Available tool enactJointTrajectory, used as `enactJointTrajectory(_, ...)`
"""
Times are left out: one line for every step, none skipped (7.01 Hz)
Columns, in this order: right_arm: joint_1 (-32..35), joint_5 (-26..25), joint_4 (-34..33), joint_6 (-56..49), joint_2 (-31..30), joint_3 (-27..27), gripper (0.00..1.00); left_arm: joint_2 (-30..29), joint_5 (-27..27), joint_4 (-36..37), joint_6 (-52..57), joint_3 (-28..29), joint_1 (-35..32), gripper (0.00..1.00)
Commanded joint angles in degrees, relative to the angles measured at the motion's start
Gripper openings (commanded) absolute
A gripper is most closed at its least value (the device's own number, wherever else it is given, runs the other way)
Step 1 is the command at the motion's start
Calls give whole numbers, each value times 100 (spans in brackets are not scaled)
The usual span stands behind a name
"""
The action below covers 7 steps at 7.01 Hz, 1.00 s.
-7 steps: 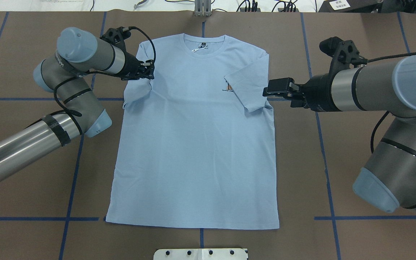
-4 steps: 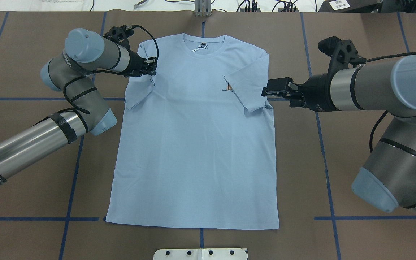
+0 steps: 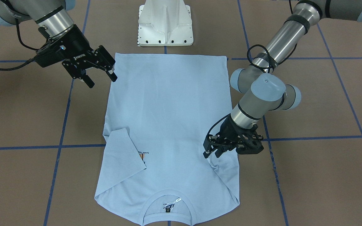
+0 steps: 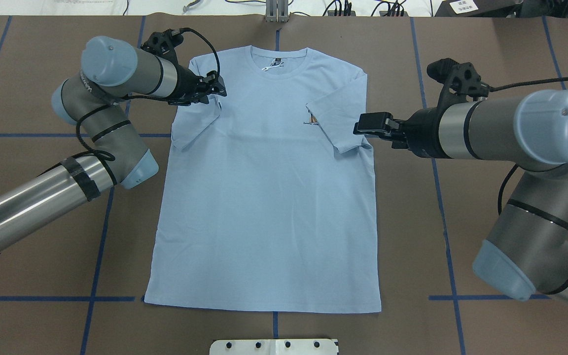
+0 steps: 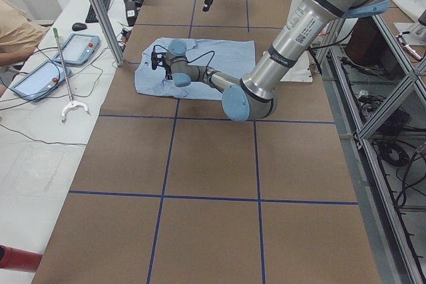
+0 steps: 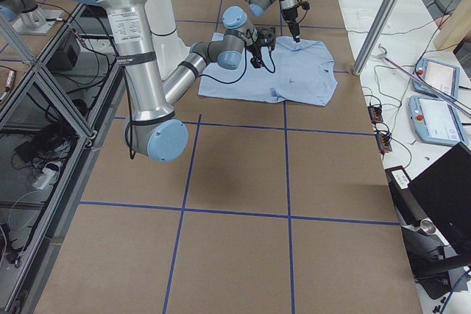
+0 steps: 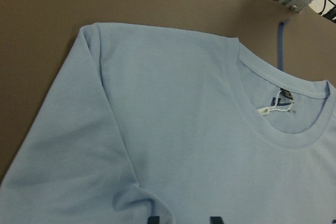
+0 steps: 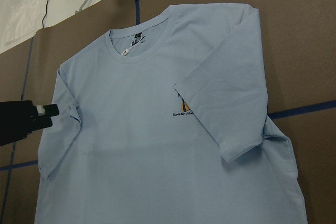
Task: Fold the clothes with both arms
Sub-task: 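Move the right gripper to a hem corner while the left gripper moves to the other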
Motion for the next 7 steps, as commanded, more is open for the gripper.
enactJointTrajectory(-755, -390, -689, 1146, 23, 136, 100, 572, -395, 419, -116, -1347, 95, 75)
enactJointTrajectory(-1516, -1130, -745, 1713, -90, 320, 98, 834, -580, 727, -108, -1884, 104, 72)
enactJointTrajectory(-2333, -1825, -1215, 2128, -387, 574, 96, 1063, -573, 739, -108, -2159, 104, 72)
enactJointTrajectory(-3029, -2276, -1872, 2637, -495, 829, 94, 1092, -565, 739, -125, -2231, 104, 73)
enactJointTrajectory(-3627, -2663, -2253, 3399, -574, 831, 90, 1100, -556, 739, -125, -2214, 113, 75)
enactJointTrajectory(-3955, -2876, -2353, 3607, -845, 823, 88, 1109, -547, 739, -116, -2205, 113, 75)
enactJointTrajectory(-4098, -2913, -2362, 4218, -978, 709, 80, 1109, -538, 730, -116, -2188, 104, 75)
